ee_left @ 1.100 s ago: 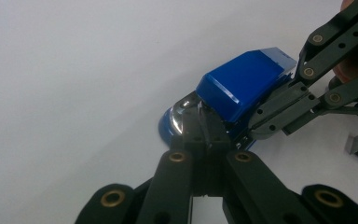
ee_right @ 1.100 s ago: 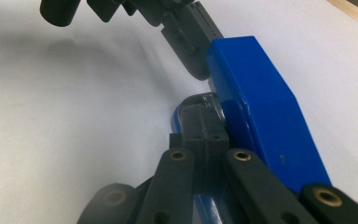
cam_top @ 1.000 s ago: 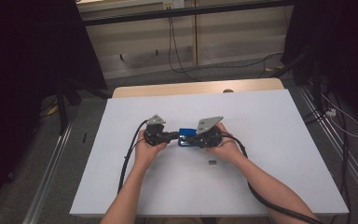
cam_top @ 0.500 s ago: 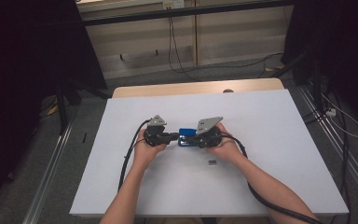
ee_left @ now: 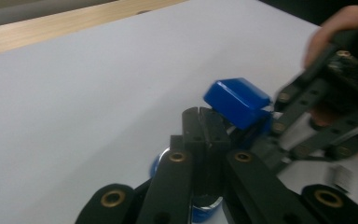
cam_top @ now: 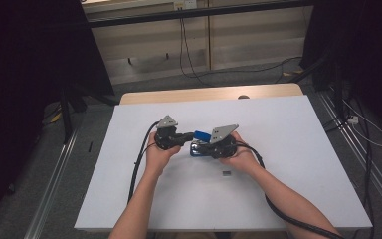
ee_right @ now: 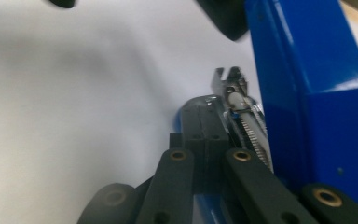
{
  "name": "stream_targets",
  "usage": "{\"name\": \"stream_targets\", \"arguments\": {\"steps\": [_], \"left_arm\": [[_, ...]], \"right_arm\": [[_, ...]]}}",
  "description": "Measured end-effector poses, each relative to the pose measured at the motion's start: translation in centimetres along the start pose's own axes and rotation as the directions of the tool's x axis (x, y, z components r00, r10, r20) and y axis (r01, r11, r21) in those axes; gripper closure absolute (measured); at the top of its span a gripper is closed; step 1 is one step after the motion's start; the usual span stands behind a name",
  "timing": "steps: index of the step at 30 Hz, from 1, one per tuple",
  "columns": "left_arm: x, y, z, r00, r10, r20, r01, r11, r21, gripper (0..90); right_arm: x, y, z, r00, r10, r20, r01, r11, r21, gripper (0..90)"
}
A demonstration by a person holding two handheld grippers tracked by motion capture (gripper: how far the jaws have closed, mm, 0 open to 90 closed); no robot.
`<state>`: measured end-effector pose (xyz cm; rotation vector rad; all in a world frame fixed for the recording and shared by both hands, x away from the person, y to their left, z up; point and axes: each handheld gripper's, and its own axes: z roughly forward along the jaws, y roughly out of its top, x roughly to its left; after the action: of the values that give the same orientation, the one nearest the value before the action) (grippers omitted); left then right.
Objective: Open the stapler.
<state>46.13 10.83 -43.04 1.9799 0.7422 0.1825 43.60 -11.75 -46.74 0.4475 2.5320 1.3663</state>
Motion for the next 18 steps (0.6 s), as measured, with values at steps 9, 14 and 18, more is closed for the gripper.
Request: {"name": "stream_targets", "arguments": {"steps": [9,14,18], "left_arm": [[0.36,-0.28,0.09,0.9986,-0.036,0.039,0.038,0.9983,-0.045,90.0],[0.40,-0.29,0.10,0.9990,-0.029,0.034,0.031,0.9986,-0.042,90.0],[0.48,-0.27,0.07,0.9986,-0.035,0.039,0.037,0.9983,-0.046,90.0]], "right_arm": [[0.04,0.03,-0.11,0.9999,-0.001,0.012,0.001,1.000,0.004,90.0],[0.01,0.14,-0.23,0.9996,0.016,0.023,-0.017,1.000,0.009,90.0],[0.03,0.23,-0.66,0.9952,0.075,0.062,-0.072,0.996,-0.051,90.0]]}}
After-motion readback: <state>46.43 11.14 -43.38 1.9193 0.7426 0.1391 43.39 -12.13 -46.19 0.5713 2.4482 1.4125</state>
